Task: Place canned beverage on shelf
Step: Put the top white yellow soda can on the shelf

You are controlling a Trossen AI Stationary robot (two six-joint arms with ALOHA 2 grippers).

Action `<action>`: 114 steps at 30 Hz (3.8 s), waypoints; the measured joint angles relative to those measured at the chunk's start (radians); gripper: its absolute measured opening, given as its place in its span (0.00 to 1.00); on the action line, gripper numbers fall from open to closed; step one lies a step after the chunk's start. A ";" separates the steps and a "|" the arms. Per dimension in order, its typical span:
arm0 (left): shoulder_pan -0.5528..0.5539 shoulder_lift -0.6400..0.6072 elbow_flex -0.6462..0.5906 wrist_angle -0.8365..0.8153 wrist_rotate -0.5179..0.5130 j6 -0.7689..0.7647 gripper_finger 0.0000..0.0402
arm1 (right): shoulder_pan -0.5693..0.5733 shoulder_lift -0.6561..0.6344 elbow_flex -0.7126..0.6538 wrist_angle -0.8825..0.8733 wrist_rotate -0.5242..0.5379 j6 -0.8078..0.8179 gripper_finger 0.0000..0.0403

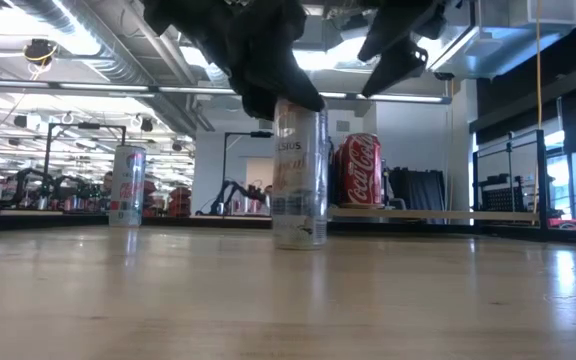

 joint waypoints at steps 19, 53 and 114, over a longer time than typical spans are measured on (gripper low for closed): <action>-0.046 -0.494 0.001 -0.546 -0.068 -0.120 0.80 | 0.015 0.169 0.044 0.300 0.104 -0.035 0.89; -0.143 -0.508 0.000 -0.594 -0.246 -0.178 0.80 | 0.012 0.229 0.160 0.095 0.046 -0.046 0.53; 0.053 -0.508 0.000 -0.582 -0.240 -0.150 0.80 | -1.009 0.133 0.145 -0.200 -0.564 -1.051 0.54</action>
